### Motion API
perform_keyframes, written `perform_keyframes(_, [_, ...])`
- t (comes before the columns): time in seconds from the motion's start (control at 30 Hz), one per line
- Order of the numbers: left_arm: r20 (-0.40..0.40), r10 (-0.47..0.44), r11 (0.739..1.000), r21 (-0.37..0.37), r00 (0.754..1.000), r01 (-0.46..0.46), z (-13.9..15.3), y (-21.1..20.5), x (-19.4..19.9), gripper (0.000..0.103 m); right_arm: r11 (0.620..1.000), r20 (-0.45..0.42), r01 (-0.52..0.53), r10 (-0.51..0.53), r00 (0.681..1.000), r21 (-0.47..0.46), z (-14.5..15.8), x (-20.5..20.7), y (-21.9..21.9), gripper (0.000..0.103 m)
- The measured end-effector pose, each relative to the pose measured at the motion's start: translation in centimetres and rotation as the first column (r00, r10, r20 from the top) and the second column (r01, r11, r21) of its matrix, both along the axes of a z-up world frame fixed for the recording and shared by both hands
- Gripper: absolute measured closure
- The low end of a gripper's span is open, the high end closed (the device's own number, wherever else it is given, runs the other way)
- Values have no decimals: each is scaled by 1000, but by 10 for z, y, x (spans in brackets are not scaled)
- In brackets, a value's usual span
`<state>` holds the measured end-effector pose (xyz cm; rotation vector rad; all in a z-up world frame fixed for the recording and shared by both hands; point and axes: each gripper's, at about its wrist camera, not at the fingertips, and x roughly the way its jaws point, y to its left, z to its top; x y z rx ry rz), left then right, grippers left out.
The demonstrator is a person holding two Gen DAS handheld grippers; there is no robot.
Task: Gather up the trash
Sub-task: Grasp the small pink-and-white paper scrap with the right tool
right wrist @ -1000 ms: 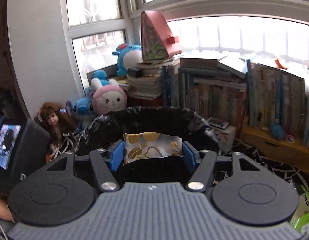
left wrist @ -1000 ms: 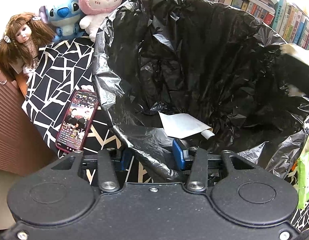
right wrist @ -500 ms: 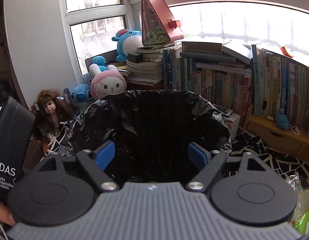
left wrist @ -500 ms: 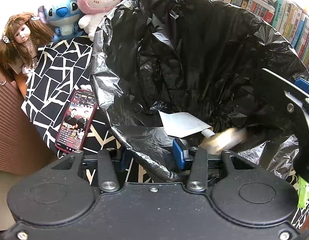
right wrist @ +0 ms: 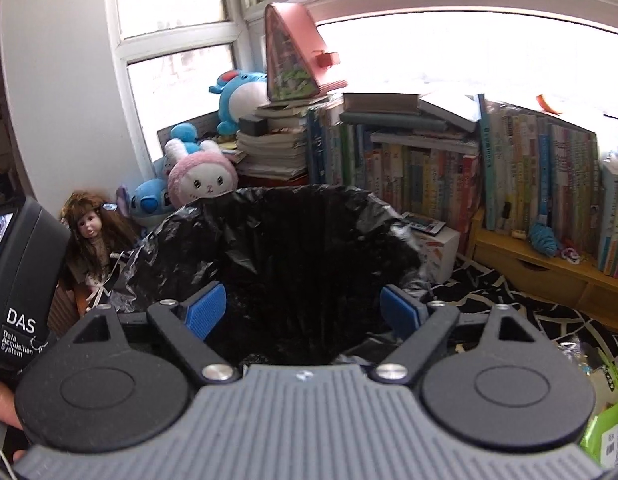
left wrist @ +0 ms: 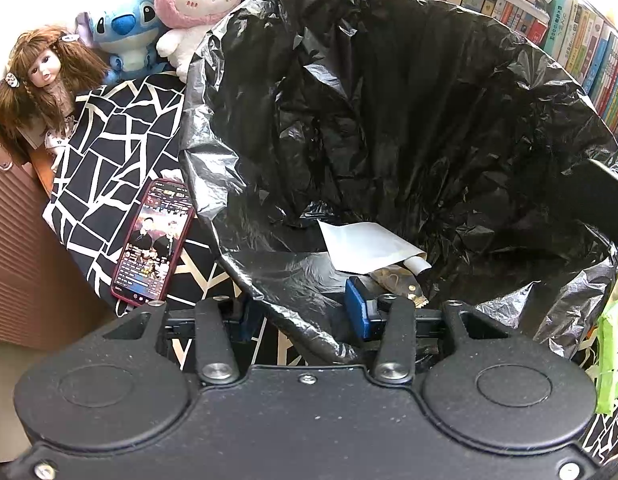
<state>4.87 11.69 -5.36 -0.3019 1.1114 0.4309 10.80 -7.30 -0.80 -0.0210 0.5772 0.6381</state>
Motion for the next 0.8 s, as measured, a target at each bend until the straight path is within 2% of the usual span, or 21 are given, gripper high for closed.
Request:
perform_keyframes(0.13, [-1, -1, 1000, 2, 1000, 1, 0, 0, 0, 61, 997, 11, 81, -81, 997, 6, -1, -2, -26, 12])
perform_keyframes(0.27, [-4, -4, 1000, 6, 1000, 4, 0, -1, 0, 61, 980, 19, 201, -201, 979, -3, -8, -4, -62, 12])
perform_keyframes(0.47, [-12, -9, 1000, 17, 1000, 9, 1, -3, 2, 61, 910, 13, 408, -408, 913, -74, -39, -7, -118, 11])
perform_keyframes(0.57, [-11, -11, 1000, 16, 1000, 11, 0, -3, 2, 61, 868, 9, 478, -481, 877, -134, -62, -12, -141, 11])
perform_keyframes(0.67, [-13, -10, 1000, 19, 1000, 10, 0, -3, 3, 61, 829, -12, 521, -534, 846, -203, -88, -18, -160, 11])
perform_keyframes(0.8, [-22, -11, 1000, 28, 1000, 12, -1, -5, 4, 61, 810, -77, 516, -554, 829, -278, -122, -26, -171, 11])
